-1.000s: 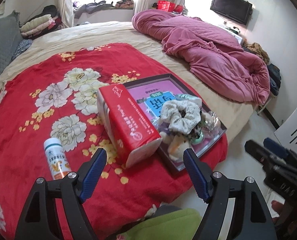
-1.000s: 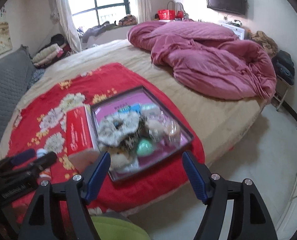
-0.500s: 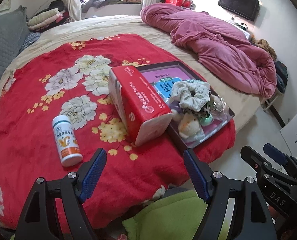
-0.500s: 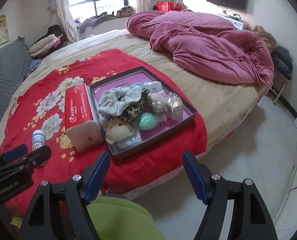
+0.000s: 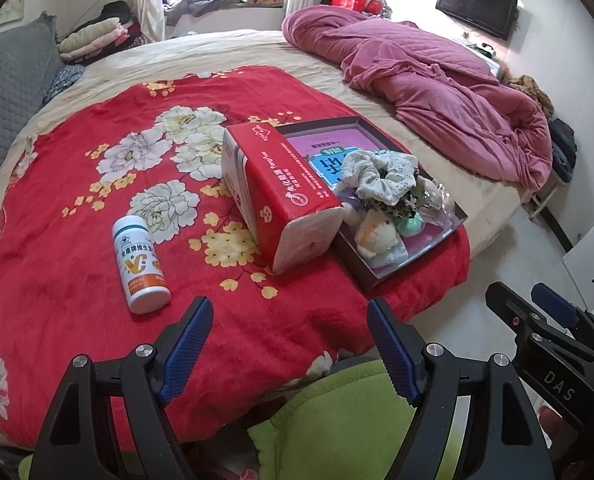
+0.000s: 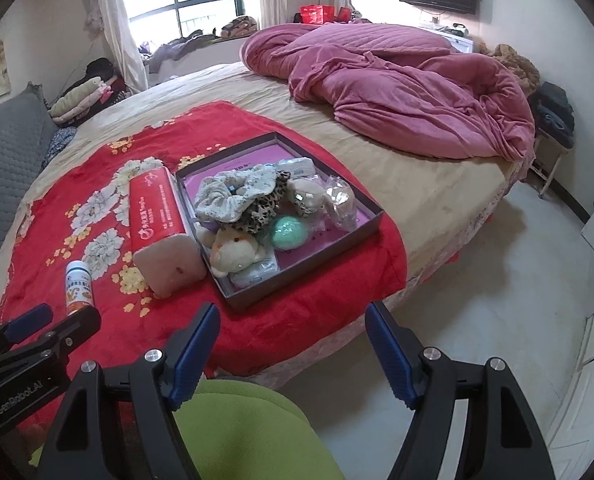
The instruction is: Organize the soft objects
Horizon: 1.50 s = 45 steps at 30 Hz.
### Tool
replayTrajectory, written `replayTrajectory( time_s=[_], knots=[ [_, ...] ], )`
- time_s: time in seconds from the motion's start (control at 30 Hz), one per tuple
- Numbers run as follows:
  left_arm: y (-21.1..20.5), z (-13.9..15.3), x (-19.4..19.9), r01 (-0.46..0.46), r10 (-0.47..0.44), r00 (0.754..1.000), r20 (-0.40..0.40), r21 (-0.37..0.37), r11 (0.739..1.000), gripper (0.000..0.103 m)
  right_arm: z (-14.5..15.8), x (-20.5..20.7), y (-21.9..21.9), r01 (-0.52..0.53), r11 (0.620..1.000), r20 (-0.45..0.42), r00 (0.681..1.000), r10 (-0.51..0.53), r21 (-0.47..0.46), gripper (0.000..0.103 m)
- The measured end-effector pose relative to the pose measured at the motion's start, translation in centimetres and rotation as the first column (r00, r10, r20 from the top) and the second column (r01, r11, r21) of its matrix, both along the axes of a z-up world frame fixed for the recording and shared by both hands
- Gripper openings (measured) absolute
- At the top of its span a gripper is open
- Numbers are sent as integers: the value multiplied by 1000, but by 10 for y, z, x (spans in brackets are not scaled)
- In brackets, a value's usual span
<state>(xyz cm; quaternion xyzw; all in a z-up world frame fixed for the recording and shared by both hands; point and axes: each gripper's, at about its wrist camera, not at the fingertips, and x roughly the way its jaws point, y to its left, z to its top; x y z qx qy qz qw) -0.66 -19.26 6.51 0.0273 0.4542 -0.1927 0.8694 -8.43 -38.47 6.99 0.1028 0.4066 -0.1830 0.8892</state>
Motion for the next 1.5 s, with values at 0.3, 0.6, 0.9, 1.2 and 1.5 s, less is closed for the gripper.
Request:
replayTrajectory(
  time_s=[0.3, 0.6, 0.9, 1.2, 1.5],
  knots=[
    [-6, 4, -8, 22, -22, 1000, 12, 11, 1000, 80, 5, -9, 0, 12, 1000, 23, 1000, -11, -22, 74],
    [-7, 1, -11, 28, -28, 1000, -1, 19, 999, 80, 7, -13, 5, 10, 999, 12, 1000, -9, -38, 74],
    [-10, -1, -13, 39, -39, 999, -9, 29, 999, 80, 4, -19, 8, 0, 1000, -3, 1000, 0, -29, 74],
    [-11, -2, -14, 41, -40, 999, -9, 37, 998, 80, -1, -18, 7, -1, 1000, -17, 1000, 1, -21, 74],
    [-12, -2, -14, 42, -41, 999, -9, 45, 998, 80, -2, -18, 4, 8, 1000, -27, 1000, -9, -10, 74]
  ],
)
